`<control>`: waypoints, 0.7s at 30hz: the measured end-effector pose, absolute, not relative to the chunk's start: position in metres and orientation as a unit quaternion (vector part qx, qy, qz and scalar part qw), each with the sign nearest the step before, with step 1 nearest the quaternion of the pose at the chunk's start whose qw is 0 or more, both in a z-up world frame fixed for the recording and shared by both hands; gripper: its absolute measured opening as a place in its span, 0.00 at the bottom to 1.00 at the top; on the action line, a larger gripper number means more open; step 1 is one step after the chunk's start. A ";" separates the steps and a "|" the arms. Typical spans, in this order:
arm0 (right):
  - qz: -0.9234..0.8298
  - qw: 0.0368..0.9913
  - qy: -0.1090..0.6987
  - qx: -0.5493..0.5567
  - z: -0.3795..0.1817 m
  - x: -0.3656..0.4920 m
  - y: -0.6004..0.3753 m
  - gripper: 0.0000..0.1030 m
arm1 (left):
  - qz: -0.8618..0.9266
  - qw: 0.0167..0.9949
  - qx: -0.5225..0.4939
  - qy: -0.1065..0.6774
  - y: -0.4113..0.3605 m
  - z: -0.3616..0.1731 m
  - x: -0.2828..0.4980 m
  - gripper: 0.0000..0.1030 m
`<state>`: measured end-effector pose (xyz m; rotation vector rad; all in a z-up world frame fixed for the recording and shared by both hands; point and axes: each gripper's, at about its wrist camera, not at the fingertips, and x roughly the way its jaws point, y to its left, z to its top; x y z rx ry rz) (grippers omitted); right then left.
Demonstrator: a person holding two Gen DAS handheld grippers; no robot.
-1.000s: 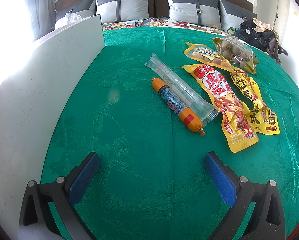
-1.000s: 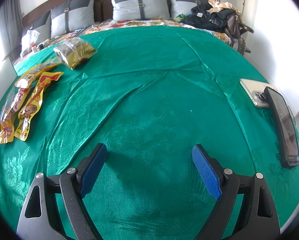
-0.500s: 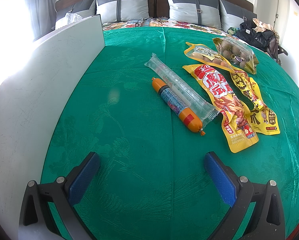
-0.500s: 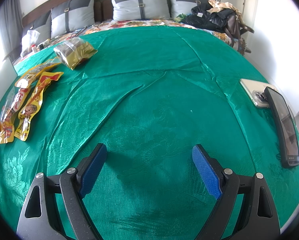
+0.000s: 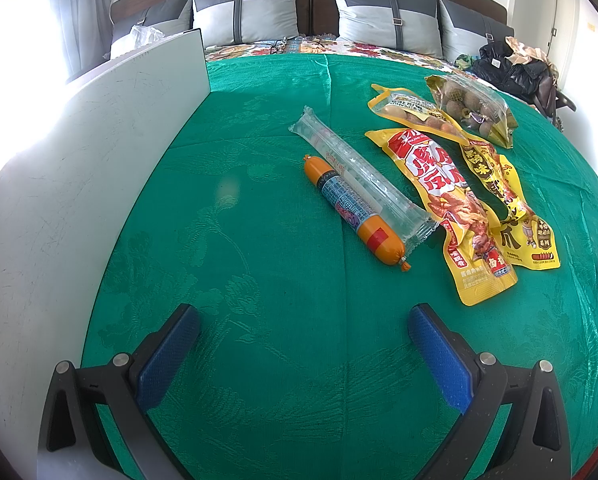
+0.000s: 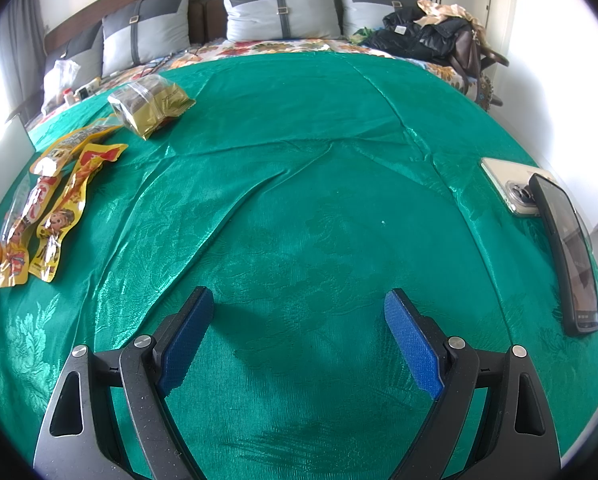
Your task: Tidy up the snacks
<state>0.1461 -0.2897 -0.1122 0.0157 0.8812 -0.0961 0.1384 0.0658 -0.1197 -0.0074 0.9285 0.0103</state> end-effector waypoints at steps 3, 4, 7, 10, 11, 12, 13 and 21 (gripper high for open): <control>-0.047 0.903 0.426 0.008 -0.112 0.146 -0.290 0.87 | 0.005 0.894 -0.004 0.448 0.066 -0.120 0.138 1.00; -0.047 0.903 0.426 0.008 -0.112 0.146 -0.290 0.87 | 0.005 0.894 -0.004 0.448 0.066 -0.120 0.138 1.00; -0.046 0.903 0.426 0.008 -0.112 0.146 -0.290 0.87 | 0.005 0.894 -0.004 0.448 0.066 -0.120 0.138 1.00; -0.046 0.903 0.426 0.008 -0.112 0.146 -0.290 0.87 | 0.004 0.895 -0.005 0.447 0.066 -0.120 0.138 1.00; -0.046 0.903 0.426 0.008 -0.112 0.146 -0.290 0.87 | 0.004 0.895 -0.005 0.447 0.066 -0.120 0.138 1.00; -0.046 0.903 0.426 0.008 -0.112 0.146 -0.290 0.87 | 0.004 0.895 -0.005 0.447 0.066 -0.120 0.138 1.00; -0.046 0.903 0.426 0.008 -0.112 0.146 -0.290 0.87 | 0.004 0.895 -0.005 0.447 0.066 -0.120 0.138 1.00; -0.046 0.903 0.426 0.008 -0.112 0.146 -0.290 0.87 | -0.008 0.883 -0.002 0.470 0.069 -0.118 0.143 1.00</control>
